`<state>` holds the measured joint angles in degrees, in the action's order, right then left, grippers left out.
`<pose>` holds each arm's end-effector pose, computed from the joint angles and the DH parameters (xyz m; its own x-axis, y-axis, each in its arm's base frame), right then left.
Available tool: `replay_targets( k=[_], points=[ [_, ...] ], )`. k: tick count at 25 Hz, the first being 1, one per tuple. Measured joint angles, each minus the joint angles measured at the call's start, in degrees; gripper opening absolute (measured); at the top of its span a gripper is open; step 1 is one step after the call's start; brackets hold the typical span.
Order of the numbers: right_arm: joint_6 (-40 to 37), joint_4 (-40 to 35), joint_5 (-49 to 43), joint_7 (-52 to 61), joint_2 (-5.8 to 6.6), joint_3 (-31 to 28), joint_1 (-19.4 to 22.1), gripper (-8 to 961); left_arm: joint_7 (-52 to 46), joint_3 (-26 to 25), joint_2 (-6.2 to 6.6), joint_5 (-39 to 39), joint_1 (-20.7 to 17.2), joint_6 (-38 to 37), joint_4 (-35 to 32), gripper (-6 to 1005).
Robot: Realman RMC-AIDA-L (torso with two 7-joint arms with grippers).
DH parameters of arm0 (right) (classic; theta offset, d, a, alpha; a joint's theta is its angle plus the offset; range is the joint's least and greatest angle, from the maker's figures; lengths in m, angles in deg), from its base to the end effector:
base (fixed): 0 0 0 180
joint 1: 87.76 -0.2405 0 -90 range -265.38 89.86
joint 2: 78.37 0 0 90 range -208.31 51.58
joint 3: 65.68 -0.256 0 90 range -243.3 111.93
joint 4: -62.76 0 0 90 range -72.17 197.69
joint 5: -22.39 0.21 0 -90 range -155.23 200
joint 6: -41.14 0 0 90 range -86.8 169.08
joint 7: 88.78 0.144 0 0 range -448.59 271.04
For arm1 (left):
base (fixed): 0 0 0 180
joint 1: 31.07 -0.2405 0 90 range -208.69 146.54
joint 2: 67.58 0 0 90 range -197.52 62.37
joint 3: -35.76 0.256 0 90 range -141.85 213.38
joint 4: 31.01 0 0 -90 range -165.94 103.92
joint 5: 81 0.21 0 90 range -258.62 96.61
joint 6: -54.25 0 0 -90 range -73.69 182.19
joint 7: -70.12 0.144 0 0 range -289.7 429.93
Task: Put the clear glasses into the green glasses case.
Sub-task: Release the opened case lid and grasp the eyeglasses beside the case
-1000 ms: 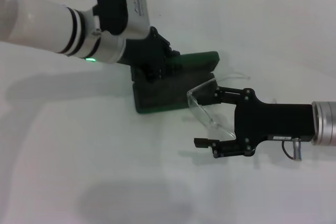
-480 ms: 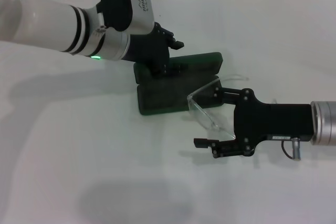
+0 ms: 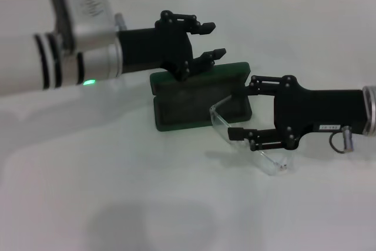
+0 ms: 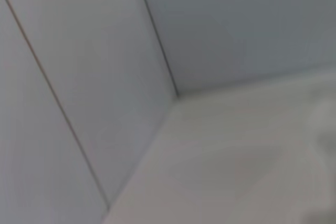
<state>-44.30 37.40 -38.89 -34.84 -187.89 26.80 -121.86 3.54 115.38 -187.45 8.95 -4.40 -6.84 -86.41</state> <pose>0.2113 0.3261 -0.0270 0.8051 0.0327 -0.5923 -0.0433 -0.9926 -0.1136 -0.1728 0.3656 -0.0376 0.9226 -0.1664 0.3481 0.0101 -0.8915 -0.4528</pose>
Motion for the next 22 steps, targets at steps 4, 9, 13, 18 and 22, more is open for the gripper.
replay_targets(
  k=[4, 9, 13, 18, 22],
  points=[
    [0.4, -11.8, -10.6, 14.8, 2.03, -1.9, 1.3, 760, 10.0, -0.1, 0.12, -16.0, -3.9, -6.0, 6.6, 454],
    [-0.2, -29.4, -33.1, 38.8, 0.72, -9.9, 1.9, 718, 24.7, -2.7, 0.27, -32.1, -6.5, -15.1, 21.1, 454],
    [-1.4, -42.8, -53.2, 58.1, -2.48, -12.0, -0.5, 670, 27.6, -4.5, 0.33, -33.6, -6.6, -17.0, 27.0, 454],
    [-3.3, -47.7, -68.7, 72.1, -6.47, -10.0, -5.8, 659, 28.7, -4.7, 0.36, -33.6, -6.3, -16.7, 29.4, 455],
    [-1.2, -47.3, -69.4, 76.7, -6.41, -6.1, -6.8, 658, 28.9, -4.7, 0.32, -33.6, -6.1, -16.9, 29.5, 455]
  ],
)
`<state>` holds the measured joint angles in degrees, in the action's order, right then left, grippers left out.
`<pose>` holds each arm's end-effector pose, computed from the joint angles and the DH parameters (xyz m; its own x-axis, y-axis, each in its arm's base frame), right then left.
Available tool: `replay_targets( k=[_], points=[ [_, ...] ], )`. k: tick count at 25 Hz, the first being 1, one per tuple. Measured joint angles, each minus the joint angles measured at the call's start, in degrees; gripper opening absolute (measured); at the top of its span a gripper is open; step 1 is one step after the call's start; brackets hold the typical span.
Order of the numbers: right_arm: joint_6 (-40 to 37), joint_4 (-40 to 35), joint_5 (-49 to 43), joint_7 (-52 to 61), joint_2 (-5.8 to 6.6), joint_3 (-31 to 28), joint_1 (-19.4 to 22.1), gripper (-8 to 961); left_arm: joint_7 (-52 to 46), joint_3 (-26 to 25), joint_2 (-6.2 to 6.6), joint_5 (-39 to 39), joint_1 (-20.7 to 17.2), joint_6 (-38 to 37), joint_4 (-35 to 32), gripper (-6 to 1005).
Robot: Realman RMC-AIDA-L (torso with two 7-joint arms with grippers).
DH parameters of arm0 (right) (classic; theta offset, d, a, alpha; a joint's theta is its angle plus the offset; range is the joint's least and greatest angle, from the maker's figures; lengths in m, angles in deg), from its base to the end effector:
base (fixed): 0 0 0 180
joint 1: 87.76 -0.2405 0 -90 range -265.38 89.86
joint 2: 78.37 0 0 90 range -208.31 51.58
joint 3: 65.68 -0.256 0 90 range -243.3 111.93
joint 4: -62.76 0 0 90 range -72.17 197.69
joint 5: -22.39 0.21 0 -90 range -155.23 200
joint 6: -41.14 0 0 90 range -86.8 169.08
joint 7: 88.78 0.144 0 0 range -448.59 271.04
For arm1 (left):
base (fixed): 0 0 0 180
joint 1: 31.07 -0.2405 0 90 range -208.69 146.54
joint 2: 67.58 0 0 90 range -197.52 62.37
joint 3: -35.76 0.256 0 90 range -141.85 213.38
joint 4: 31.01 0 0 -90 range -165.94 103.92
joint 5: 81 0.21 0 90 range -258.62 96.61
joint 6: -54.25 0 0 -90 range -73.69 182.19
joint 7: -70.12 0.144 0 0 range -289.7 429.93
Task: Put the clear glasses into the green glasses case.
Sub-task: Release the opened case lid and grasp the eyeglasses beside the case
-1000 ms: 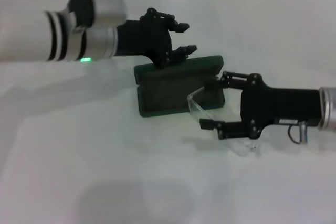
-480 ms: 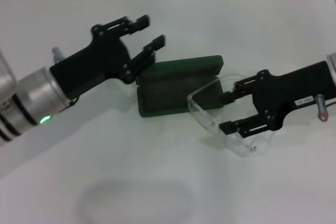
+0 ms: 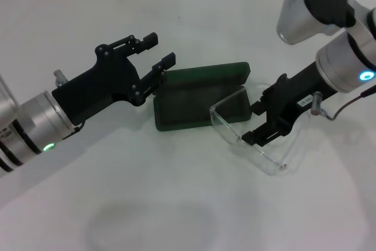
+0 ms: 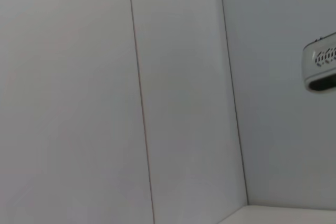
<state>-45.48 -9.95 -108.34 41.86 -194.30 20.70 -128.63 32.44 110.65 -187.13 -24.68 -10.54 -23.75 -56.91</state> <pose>0.1245 0.3553 -0.0265 0.9365 -0.2833 0.2069 -0.2550 -0.9548 -0.1528 -0.2554 0.3088 -0.0341 0.7162 -0.1167 0.6881 0.3491 -0.7938 -0.4981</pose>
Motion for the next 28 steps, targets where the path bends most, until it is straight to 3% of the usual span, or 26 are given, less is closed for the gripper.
replay_targets(
  k=[9, 28],
  points=[
    [5.4, 2.7, -0.2, 3.5, -0.14, 7.2, -0.1, 658, -0.2, 0.2, 0.07, 0.3, 0.1, 0.3, 0.1, 455],
    [15.1, 9.0, 0.6, 7.3, -0.25, 13.3, -0.3, 650, 0.2, 0.0, 0.11, 0.1, 1.5, 0.4, 0.1, 455]
  ],
)
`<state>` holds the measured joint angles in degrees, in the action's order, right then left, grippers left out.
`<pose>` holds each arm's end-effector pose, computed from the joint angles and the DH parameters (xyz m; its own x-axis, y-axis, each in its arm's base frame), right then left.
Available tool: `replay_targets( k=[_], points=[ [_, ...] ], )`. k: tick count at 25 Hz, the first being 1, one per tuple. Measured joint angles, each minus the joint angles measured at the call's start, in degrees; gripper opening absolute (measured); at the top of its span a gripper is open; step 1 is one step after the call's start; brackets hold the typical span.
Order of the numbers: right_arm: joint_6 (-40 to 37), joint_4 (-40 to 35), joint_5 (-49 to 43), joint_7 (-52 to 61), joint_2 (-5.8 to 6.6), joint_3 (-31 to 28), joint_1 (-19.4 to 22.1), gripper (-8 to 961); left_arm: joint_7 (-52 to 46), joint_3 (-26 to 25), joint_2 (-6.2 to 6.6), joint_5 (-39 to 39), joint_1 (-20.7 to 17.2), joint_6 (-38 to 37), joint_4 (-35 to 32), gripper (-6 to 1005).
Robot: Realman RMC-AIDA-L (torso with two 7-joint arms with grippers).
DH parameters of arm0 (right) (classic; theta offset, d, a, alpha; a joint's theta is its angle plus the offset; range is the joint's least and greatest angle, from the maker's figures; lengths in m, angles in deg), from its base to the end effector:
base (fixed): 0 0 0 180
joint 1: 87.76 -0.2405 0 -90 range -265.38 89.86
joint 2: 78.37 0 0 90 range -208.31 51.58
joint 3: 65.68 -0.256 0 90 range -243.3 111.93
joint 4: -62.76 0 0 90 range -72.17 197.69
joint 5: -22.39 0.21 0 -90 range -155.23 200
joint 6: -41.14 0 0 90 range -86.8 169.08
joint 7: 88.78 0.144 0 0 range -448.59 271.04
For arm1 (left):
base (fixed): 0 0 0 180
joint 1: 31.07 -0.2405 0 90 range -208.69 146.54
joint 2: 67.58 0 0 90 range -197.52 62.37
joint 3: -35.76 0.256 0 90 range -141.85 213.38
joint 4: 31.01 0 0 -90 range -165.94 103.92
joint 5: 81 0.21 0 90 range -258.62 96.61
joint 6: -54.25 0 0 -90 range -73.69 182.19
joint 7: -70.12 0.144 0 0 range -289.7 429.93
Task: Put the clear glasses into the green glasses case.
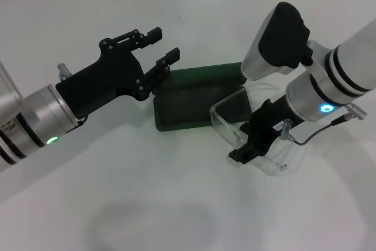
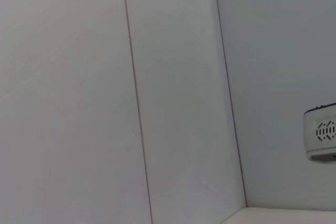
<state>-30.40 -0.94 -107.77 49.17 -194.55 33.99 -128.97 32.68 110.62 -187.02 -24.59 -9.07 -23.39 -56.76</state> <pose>0.1459 0.3536 -0.0783 0.8981 -0.3698 0.2379 -0.3225 -0.9218 -0.2154 -0.2492 0.3156 -0.0341 0.7194 -0.1333 0.6817 0.3283 -0.7997 -0.5028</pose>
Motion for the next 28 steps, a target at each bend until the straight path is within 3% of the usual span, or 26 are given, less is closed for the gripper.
replay_targets(
  k=[5, 13, 17, 23, 28],
  points=[
    [-0.1, 0.0, 0.0, 0.0, 0.0, 0.4, -0.1, 646, 0.0, 0.0, -0.03, 0.3, 0.5, 0.8, 0.0, 456],
    [-1.2, -0.7, -0.6, -0.5, 0.09, 0.6, -0.1, 458, -0.3, 0.0, -0.06, 0.4, 1.1, 1.2, 0.1, 456],
    [-0.9, -1.1, -0.7, -1.1, 0.09, 3.4, -0.4, 387, -0.1, 0.0, -0.02, 0.4, 1.2, 1.3, 0.1, 456],
    [-0.3, -2.7, -0.6, -3.6, 0.01, 5.8, -0.2, 188, 0.0, 0.0, 0.0, 0.4, 0.7, 1.3, 0.1, 456],
    [-0.4, -6.0, -0.5, -4.3, 0.25, 5.4, 1.4, 175, 0.1, 0.1, -0.04, 0.4, 0.0, 0.8, 0.0, 456]
  ],
)
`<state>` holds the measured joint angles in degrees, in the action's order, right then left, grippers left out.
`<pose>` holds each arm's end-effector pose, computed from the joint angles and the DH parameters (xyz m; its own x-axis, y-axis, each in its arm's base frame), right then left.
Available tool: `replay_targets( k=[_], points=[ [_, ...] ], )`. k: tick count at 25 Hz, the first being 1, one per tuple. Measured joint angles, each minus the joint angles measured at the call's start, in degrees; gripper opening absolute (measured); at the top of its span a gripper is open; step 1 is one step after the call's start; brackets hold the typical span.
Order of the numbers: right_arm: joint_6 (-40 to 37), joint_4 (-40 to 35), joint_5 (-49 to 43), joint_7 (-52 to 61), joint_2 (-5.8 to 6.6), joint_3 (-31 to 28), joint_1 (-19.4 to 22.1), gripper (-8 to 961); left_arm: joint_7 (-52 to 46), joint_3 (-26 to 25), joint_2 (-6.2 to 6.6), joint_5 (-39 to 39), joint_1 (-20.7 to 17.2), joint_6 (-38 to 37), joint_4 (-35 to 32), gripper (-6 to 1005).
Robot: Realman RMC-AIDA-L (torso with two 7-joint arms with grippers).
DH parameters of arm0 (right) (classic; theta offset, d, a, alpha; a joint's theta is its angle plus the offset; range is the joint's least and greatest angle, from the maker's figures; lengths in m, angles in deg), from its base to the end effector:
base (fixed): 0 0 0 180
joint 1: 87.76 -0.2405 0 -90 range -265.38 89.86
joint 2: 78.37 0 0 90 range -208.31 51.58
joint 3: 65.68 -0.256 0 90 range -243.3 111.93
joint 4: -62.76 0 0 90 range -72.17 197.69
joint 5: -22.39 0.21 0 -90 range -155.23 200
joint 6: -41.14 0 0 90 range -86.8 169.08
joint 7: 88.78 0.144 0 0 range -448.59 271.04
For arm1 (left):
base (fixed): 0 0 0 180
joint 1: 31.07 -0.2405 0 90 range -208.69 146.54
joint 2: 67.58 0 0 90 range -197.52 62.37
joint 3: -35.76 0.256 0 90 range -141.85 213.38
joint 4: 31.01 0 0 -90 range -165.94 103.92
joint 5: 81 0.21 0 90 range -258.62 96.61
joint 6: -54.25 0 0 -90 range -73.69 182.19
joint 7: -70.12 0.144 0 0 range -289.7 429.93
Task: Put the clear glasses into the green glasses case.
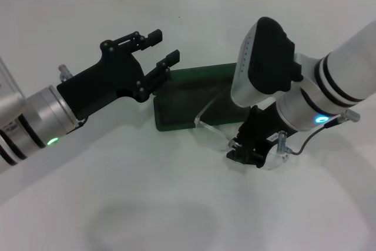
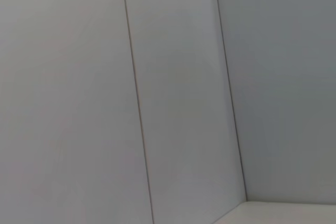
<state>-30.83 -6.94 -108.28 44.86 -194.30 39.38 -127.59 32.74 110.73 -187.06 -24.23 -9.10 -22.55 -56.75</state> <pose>0.1326 0.3367 -0.0854 0.9402 -0.1852 0.2858 -0.1441 -0.9768 -0.1587 -0.2509 0.3159 -0.0359 0.7295 -0.1251 0.6725 0.3287 -0.7980 -0.5051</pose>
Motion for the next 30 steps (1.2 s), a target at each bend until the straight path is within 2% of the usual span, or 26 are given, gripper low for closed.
replay_targets(
  k=[6, 11, 13, 14, 22, 27, 29, 30],
  points=[
    [-1.8, -3.5, -0.2, -1.9, 0.29, -2.6, 2.2, 166, -0.2, 0.0, -0.02, 0.0, -1.1, -0.4, -0.4, 456],
    [-3.7, -5.3, 3.7, -10.1, 0.12, -11.5, 6.7, 139, -0.6, -0.1, -0.05, -1.1, -1.6, -2.3, -0.1, 457],
    [-4.4, -5.2, 6.9, -15.4, 0.13, -15.0, 8.7, 131, -1.0, -0.1, -0.15, -1.8, -2.0, -3.0, 0.0, 457],
    [-4.8, -4.4, 10.4, -21.3, 0.06, -18.2, 11.0, 130, -1.5, -0.1, -0.19, -2.0, -2.1, -3.3, 0.0, 457],
    [-7.9, -1.2, 21.0, -37.7, -0.04, -25.6, 16.6, 120, -8.0, -0.2, -0.16, -5.3, -2.4, -3.5, 0.2, 457],
    [-10.9, 5.1, 34.1, -57.4, 0.08, -30.4, 21.4, 120, -11.3, -0.2, 0.0, -8.6, -2.5, -3.7, 1.8, 457],
    [-11.4, 6.6, 36.0, -60.8, 0.13, -30.9, 21.9, 120, -12.4, -0.2, 0.01, -8.8, -2.4, -3.6, 1.8, 526],
    [-13.4, 12.6, 42.1, -72.2, 0.22, -31.6, 22.4, 120, -13.7, -0.3, 0.04, -8.9, -2.1, -3.4, 1.8, 560]
  ],
)
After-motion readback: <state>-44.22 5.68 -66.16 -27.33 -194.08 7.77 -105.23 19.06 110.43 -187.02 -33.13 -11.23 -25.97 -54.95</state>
